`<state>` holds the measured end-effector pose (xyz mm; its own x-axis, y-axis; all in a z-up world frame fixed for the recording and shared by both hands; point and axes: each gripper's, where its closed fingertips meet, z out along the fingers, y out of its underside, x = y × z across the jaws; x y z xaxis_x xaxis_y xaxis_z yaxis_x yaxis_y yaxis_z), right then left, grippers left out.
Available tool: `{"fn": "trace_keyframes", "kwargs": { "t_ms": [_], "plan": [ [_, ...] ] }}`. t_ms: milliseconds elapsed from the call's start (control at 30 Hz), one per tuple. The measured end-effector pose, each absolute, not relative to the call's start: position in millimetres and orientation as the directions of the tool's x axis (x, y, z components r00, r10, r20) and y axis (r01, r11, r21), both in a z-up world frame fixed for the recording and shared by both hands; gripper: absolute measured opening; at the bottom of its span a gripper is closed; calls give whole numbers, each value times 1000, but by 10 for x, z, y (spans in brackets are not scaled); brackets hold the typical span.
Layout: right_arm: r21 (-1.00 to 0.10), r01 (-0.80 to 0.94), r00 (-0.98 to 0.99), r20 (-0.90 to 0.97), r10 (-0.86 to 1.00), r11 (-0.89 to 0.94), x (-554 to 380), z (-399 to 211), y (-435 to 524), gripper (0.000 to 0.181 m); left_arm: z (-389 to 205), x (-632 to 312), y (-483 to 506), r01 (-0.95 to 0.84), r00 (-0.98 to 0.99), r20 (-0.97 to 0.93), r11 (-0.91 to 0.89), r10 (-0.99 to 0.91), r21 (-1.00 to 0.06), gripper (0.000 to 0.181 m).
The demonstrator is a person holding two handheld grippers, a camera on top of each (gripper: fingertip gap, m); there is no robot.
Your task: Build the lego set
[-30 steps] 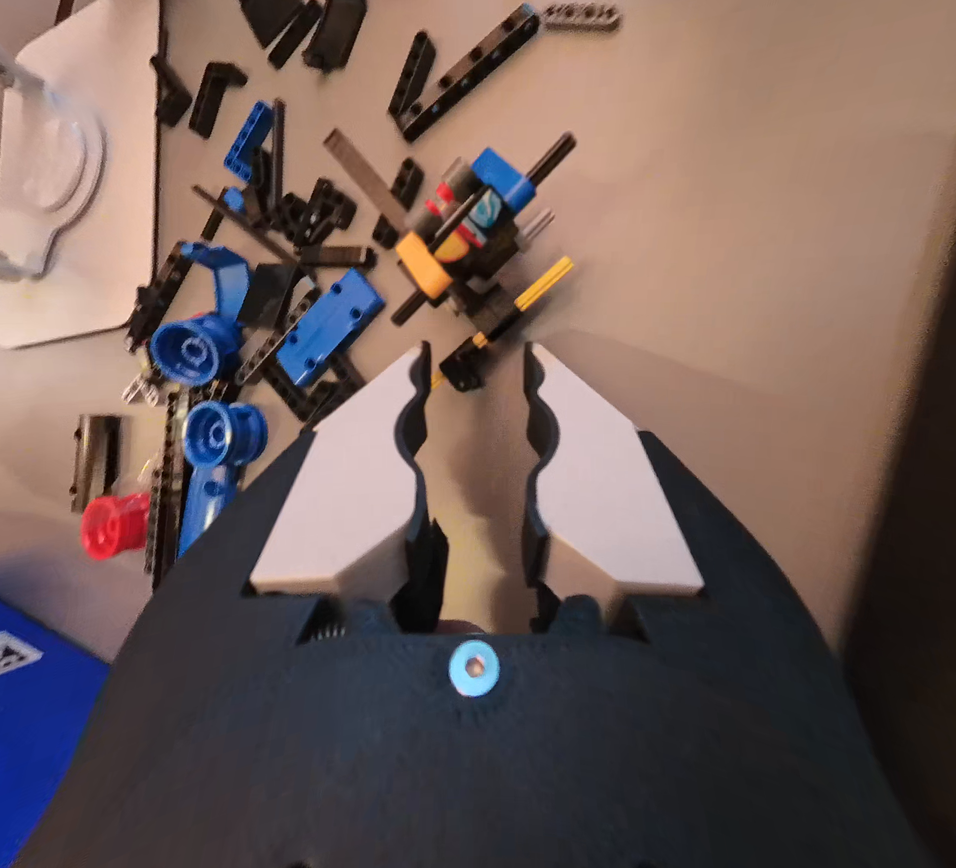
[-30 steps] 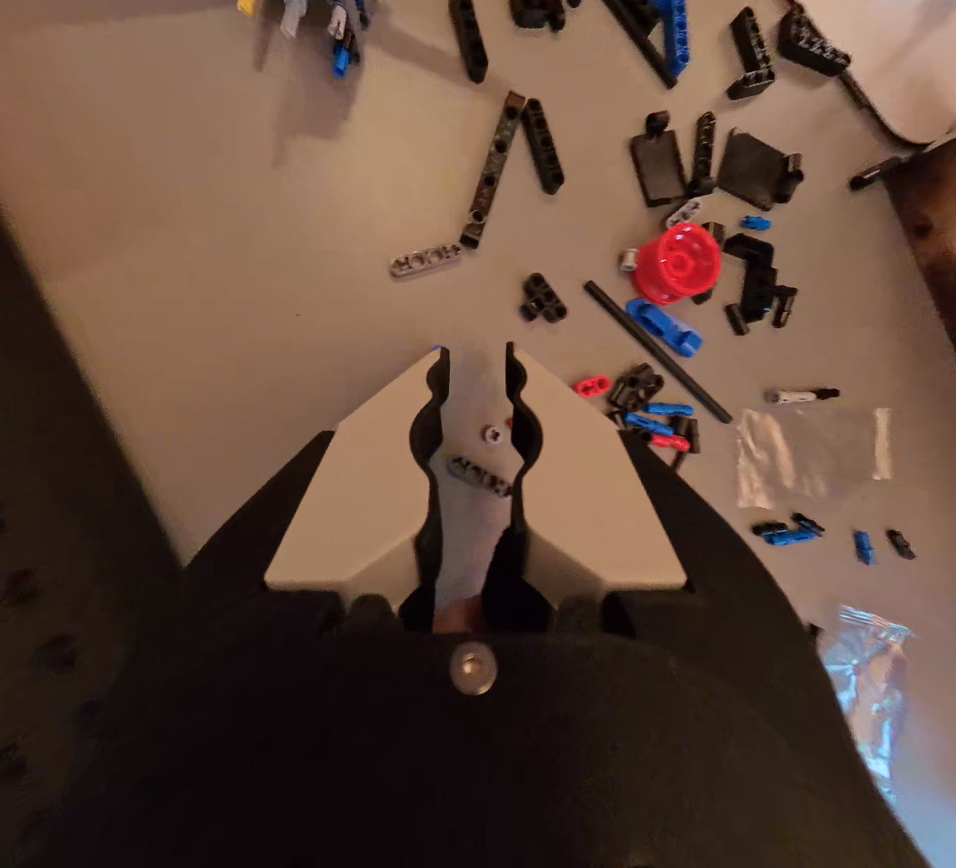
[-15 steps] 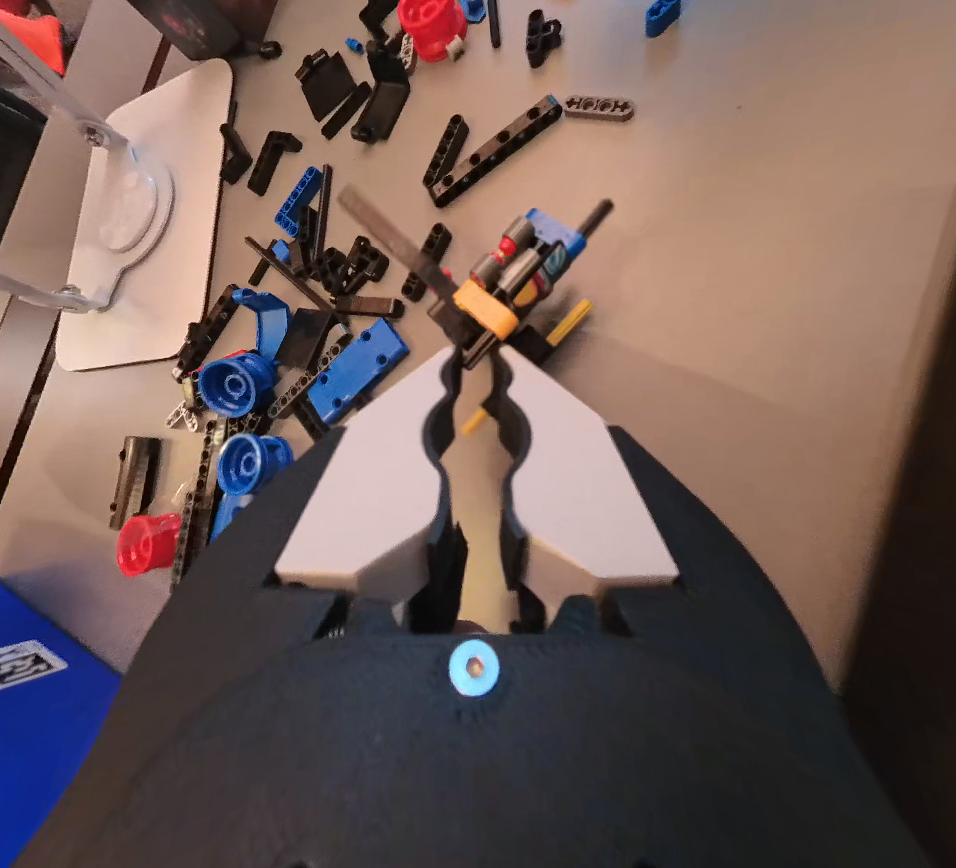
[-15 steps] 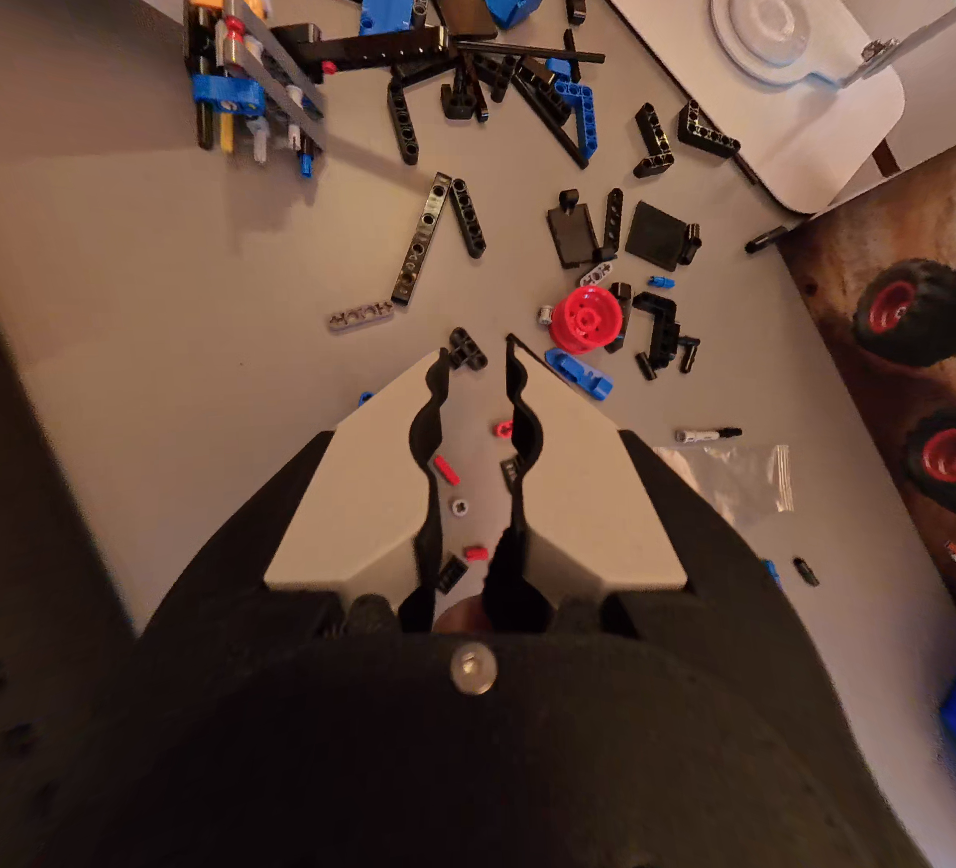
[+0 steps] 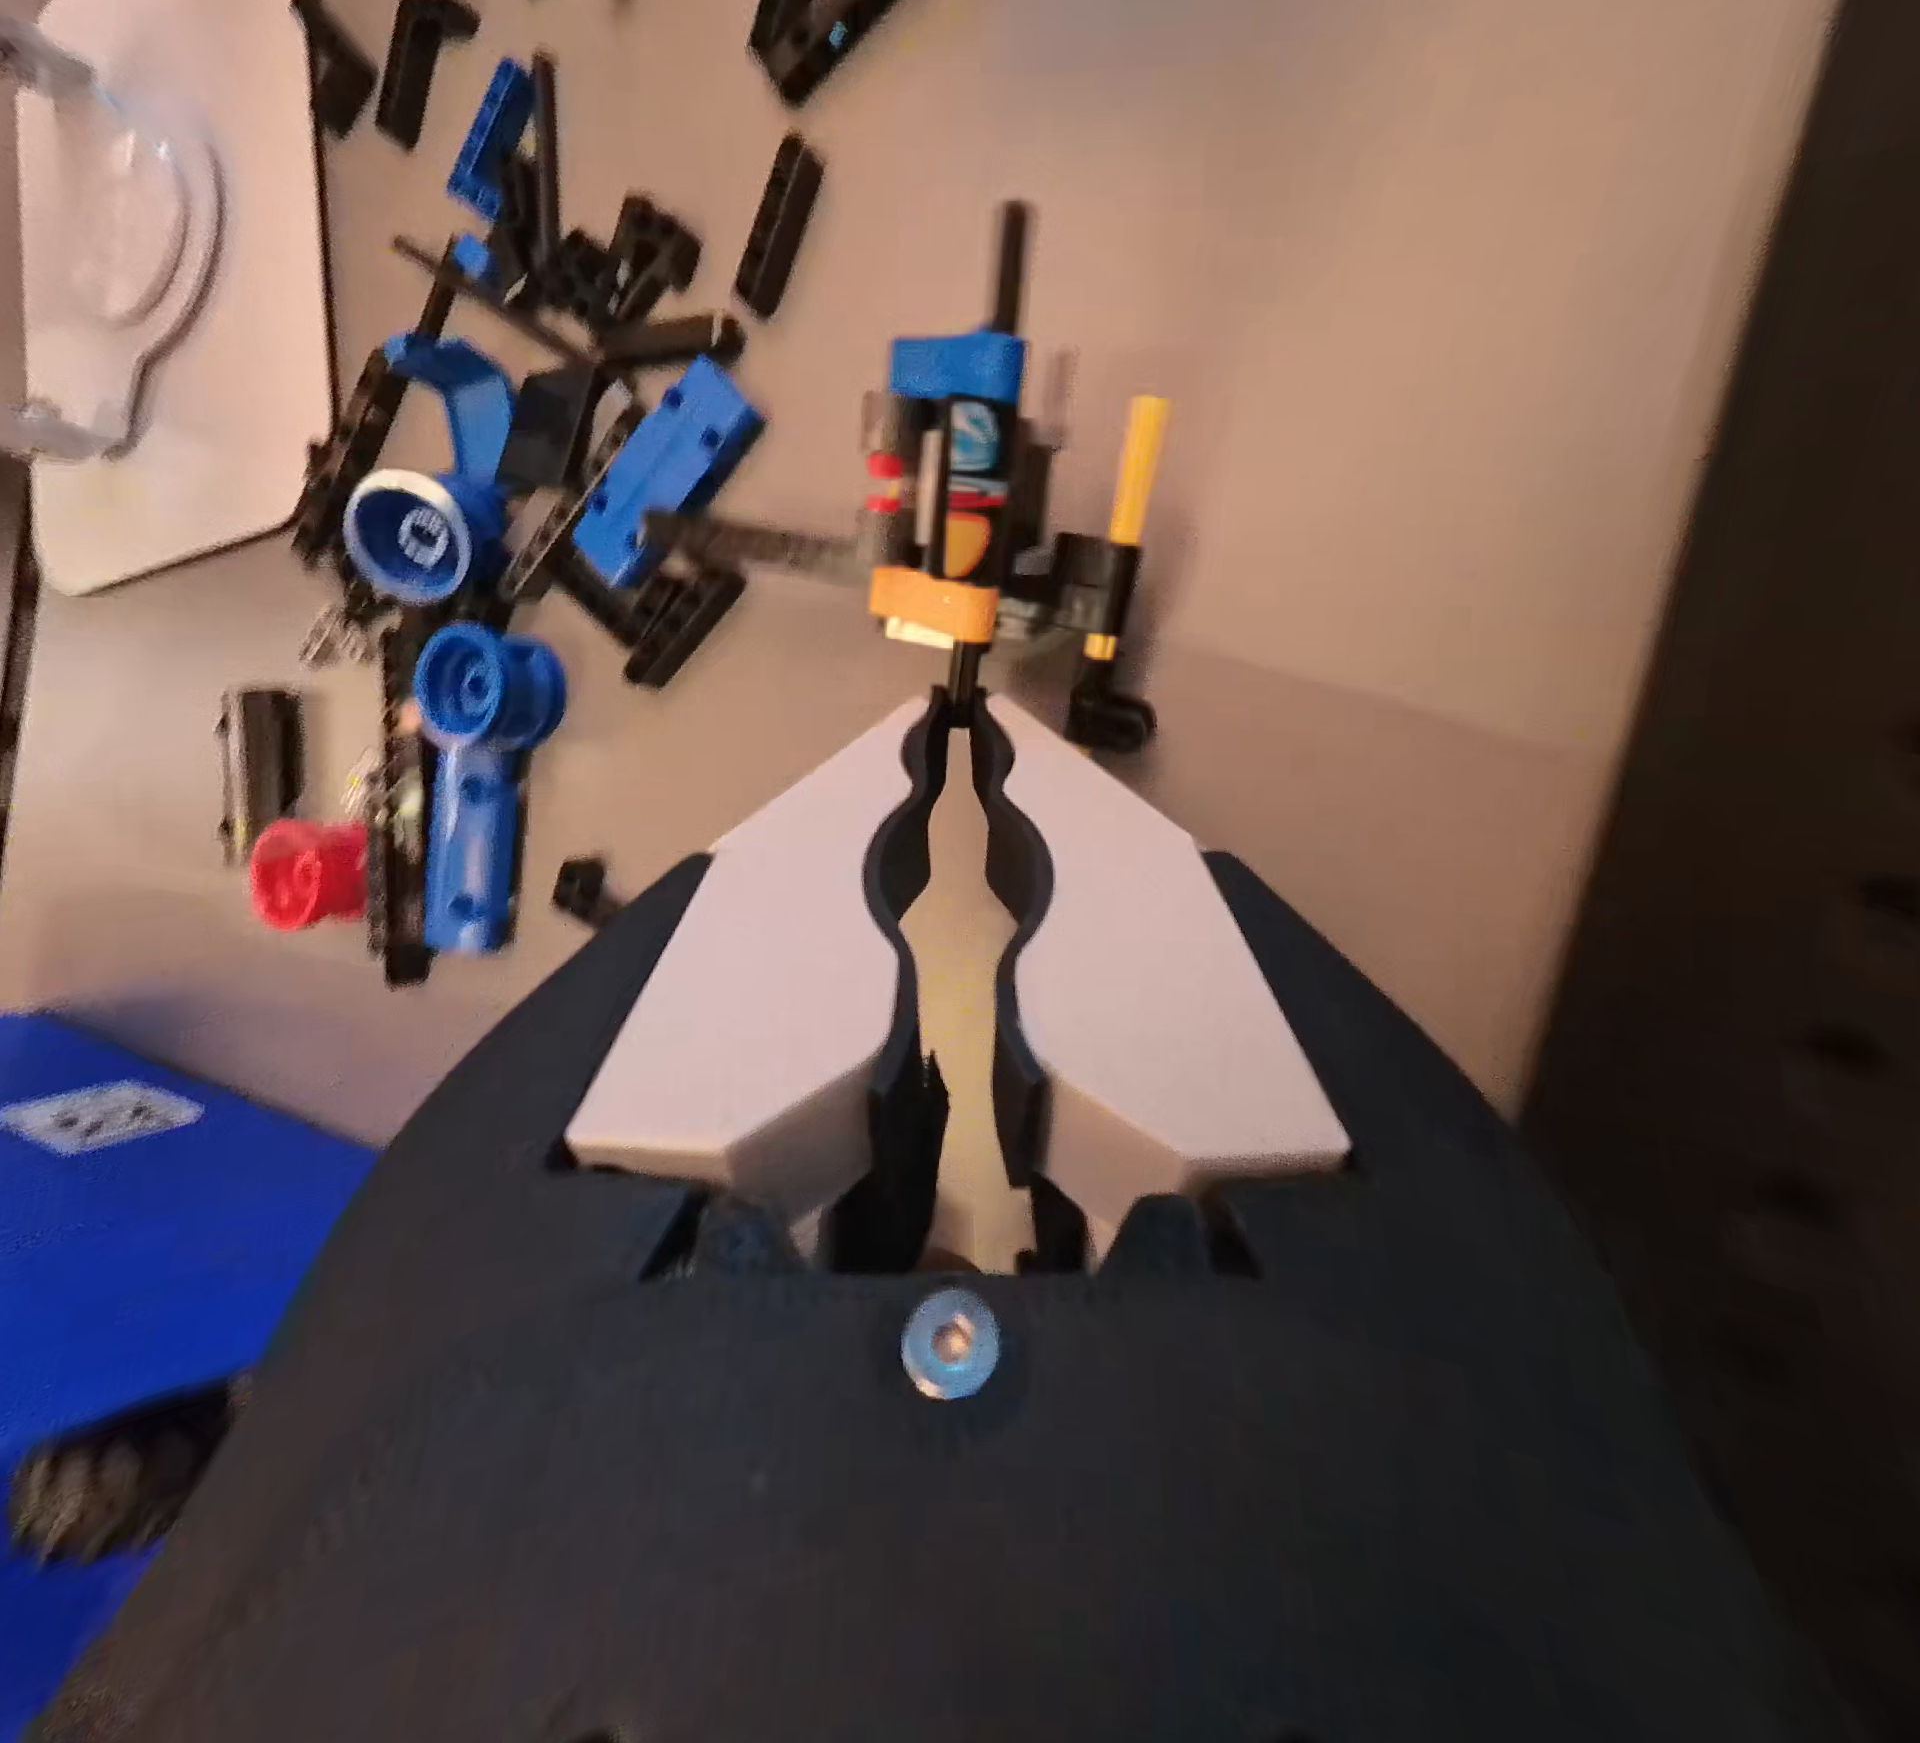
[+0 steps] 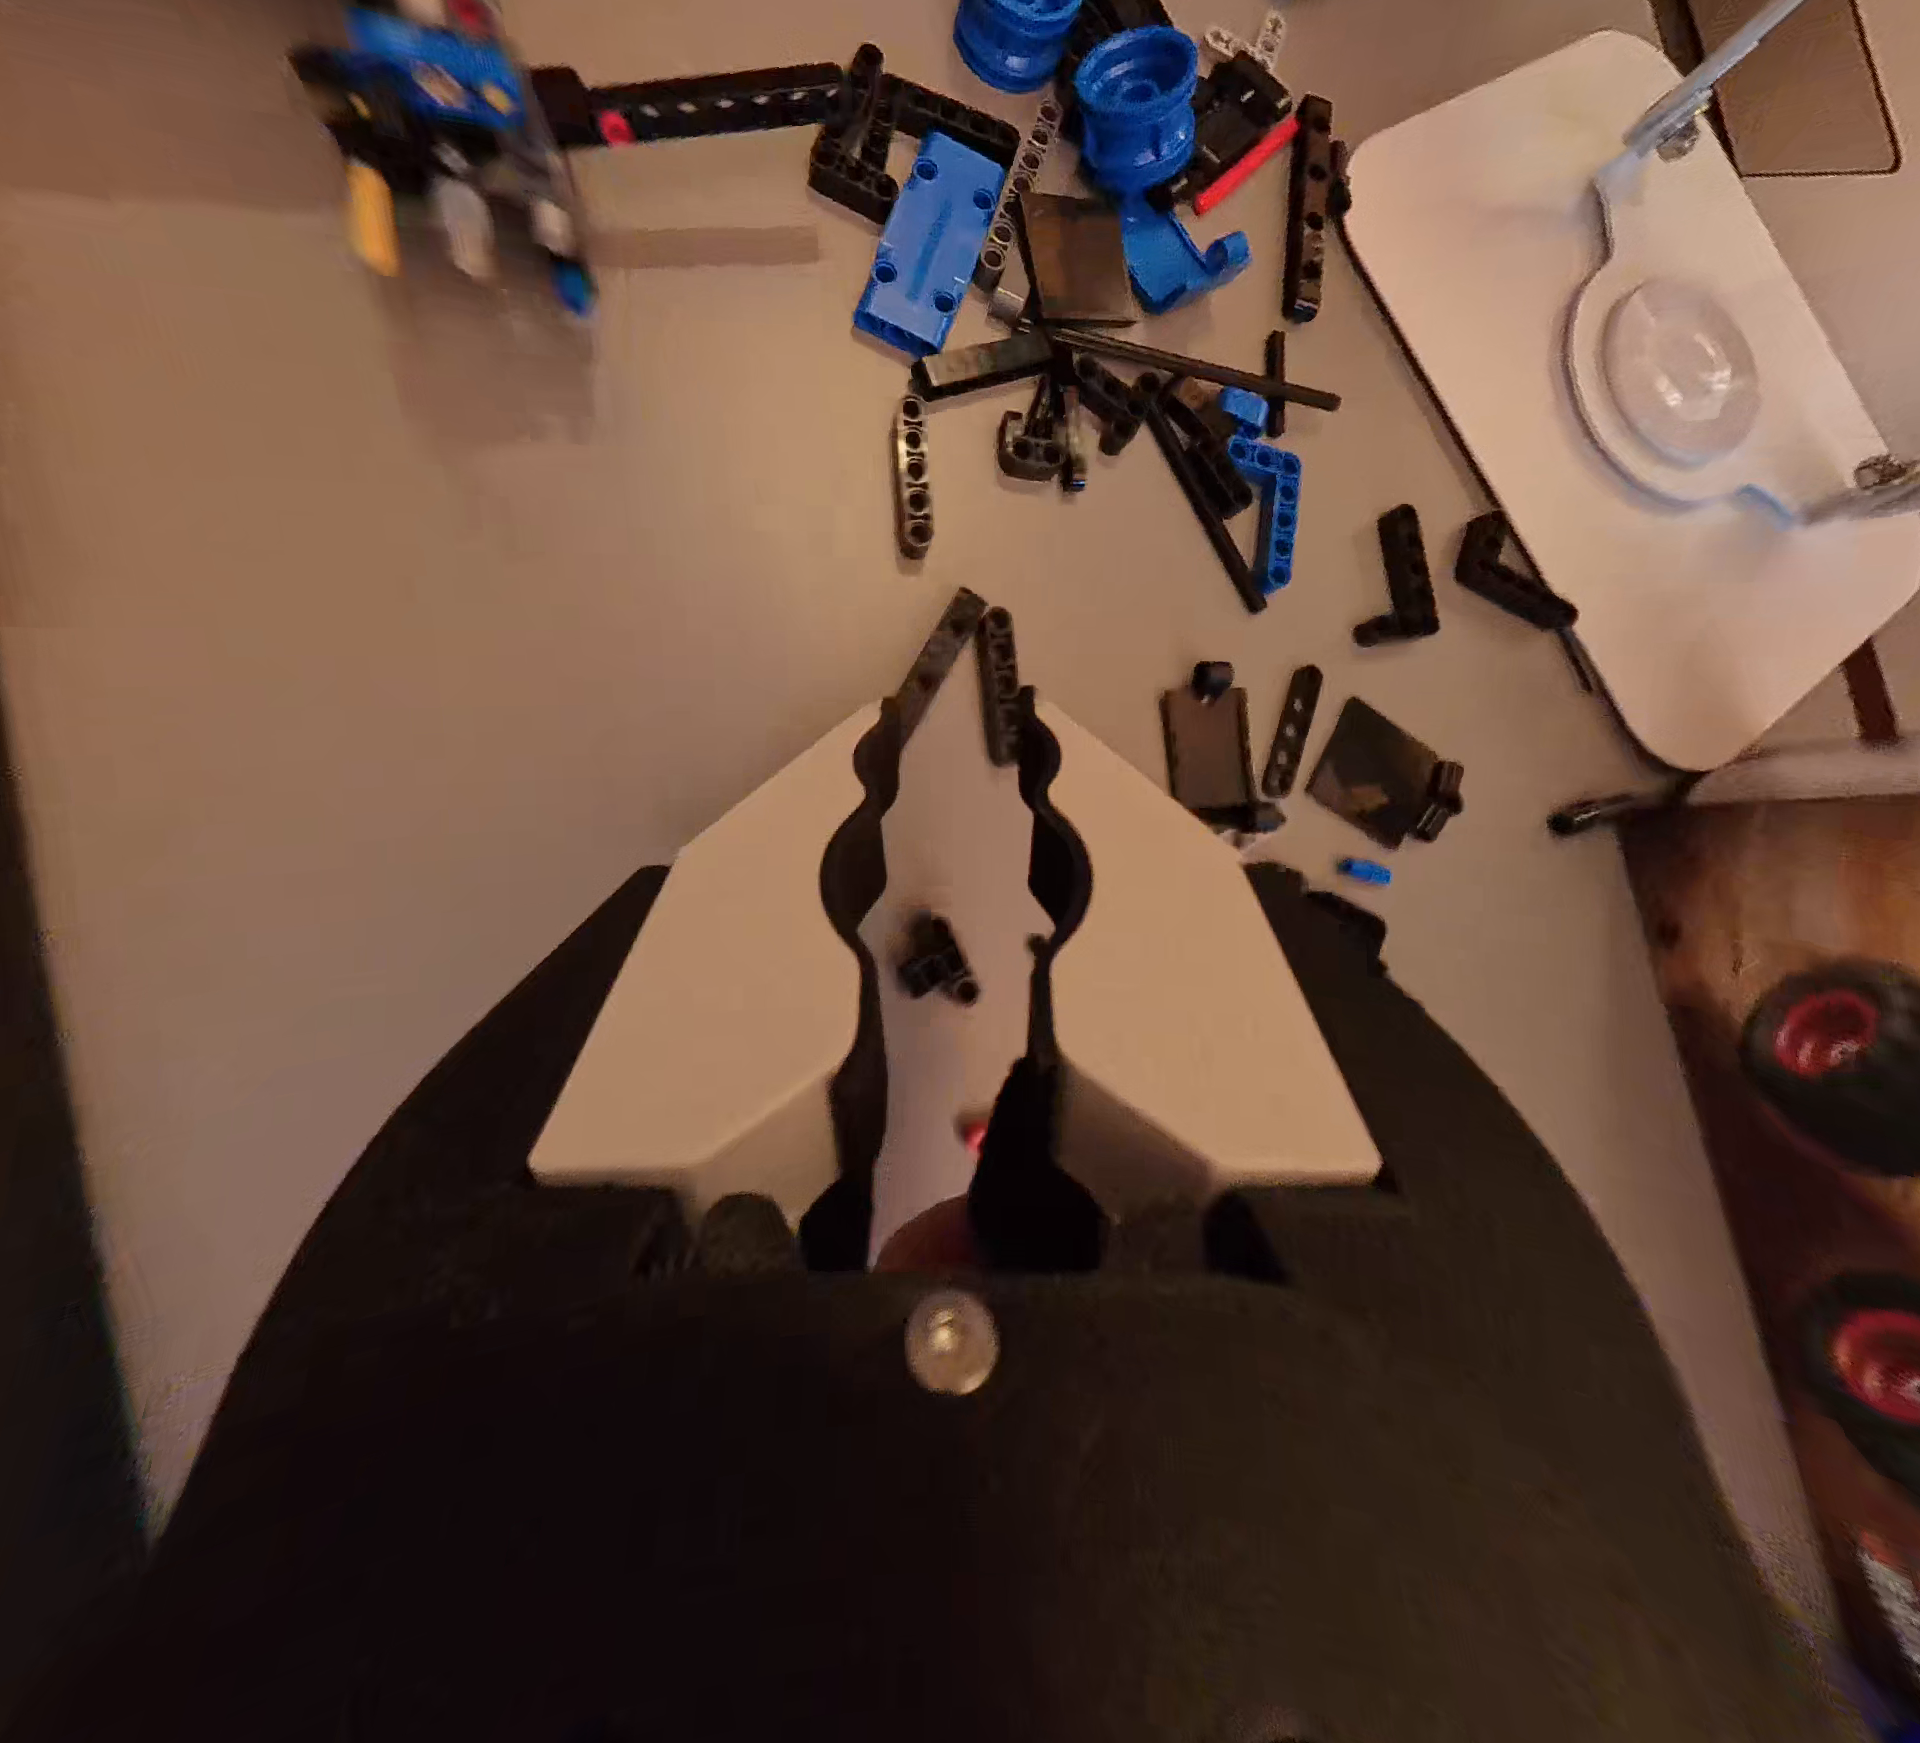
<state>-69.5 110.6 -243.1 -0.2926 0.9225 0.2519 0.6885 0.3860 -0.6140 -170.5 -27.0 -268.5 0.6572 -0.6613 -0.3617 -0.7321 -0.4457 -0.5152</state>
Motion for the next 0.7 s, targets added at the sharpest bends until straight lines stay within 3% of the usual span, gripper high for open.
{"fn": "trace_keyframes", "kwargs": {
  "t_ms": [167, 400, 533, 700],
  "plan": [
    [-624, 684, -278, 255, 926, 377, -923, -2350, 1274, 19, -2577, -1897, -338, -672, 727, -348, -511, -592, -536, 39],
    [-635, 672, -274, 266, 924, 381, -1133, -2325, 1384, 16, -2616, -1594, -375, -655, 721, -304, -471, -623, -590, 59],
    [-586, 657, -348, 322, 881, 474, -1427, -2460, 1435, 12, -2614, -1482, -346, -639, 723, -292, -447, -626, -626, 57],
    [-532, 605, -484, 345, 804, 592, -1735, -2661, 1456, 19, -2688, -1472, -369, -636, 719, -267, -453, -642, -625, 33]
  ]
}}
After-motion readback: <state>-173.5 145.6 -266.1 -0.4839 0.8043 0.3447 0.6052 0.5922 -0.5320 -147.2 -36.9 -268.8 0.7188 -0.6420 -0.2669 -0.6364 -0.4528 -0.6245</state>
